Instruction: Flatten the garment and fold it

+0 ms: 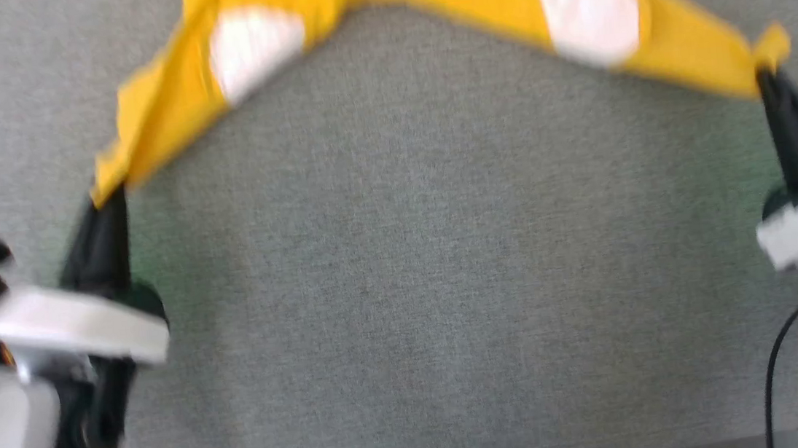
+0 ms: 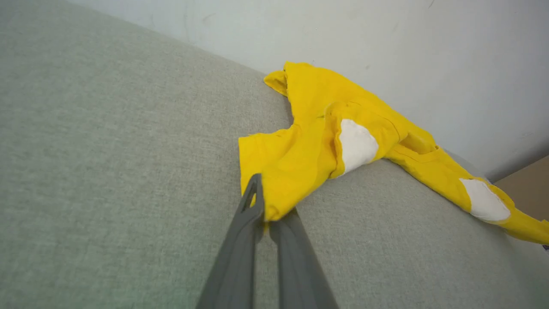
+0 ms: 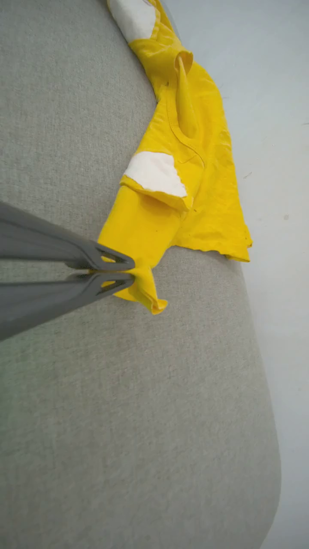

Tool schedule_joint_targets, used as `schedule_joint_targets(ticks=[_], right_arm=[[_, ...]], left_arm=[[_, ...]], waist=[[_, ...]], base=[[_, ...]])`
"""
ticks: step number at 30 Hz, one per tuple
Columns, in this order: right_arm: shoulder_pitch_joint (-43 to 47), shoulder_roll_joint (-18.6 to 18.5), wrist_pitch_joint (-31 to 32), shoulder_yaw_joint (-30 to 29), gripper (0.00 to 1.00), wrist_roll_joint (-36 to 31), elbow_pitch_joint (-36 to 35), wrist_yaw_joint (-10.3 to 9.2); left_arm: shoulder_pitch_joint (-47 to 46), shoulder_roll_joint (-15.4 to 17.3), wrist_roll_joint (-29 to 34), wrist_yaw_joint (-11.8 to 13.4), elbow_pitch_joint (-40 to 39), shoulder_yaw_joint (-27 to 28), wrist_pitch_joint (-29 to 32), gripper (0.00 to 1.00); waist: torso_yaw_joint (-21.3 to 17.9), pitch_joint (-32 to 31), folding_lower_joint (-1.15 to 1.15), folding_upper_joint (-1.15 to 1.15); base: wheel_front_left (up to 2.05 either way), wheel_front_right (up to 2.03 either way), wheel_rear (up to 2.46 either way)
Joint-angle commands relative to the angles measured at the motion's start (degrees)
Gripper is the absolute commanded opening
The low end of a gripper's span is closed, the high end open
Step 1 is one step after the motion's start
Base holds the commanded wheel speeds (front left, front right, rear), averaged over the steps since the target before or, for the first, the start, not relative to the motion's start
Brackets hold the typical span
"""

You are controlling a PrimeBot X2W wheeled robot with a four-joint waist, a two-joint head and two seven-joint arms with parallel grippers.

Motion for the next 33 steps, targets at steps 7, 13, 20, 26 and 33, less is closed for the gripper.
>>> schedule_joint_targets(ticks=[7,13,20,26,33], right_arm=[[12.7,0.4,1.9,-0.3,0.0,5.1,-0.7,-0.11],[20.2,-0.2,4.9,-2.2,0.0,8.1,-0.8,-0.11],[27.6,-0.9,11.6,-4.0,0.0,9.7,-1.8,-0.11],[32.9,-0.5,17.4,-5.6,0.0,10.8,-3.6,-0.11],[36.6,0.7,20.3,-8.1,0.0,11.1,-5.7,-0.11]], left_arm=[[12.1,-0.4,-4.1,-1.8,1.4,-1.9,2.6,0.0],[19.8,-0.1,-6.6,-1.3,1.1,-2.3,4.7,0.0],[27.1,1.7,-8.7,-0.1,-1.1,-3.8,9.8,0.0],[32.1,3.0,-10.1,1.6,-4.1,-3.4,11.9,0.0],[36.1,3.7,-10.7,3.4,-7.1,-2.5,12.4,0.0]], waist=[[0.4,-9.0,0.01,0.0],[0.7,-14.2,0.01,0.0],[1.1,-20.1,0.01,0.0],[1.1,-23.7,0.01,0.0],[1.2,-25.9,0.01,0.0]], base=[[0.0,0.0,0.0],[0.0,0.0,0.0],[0.0,0.0,0.0],[0.0,0.0,0.0],[0.0,0.0,0.0]])
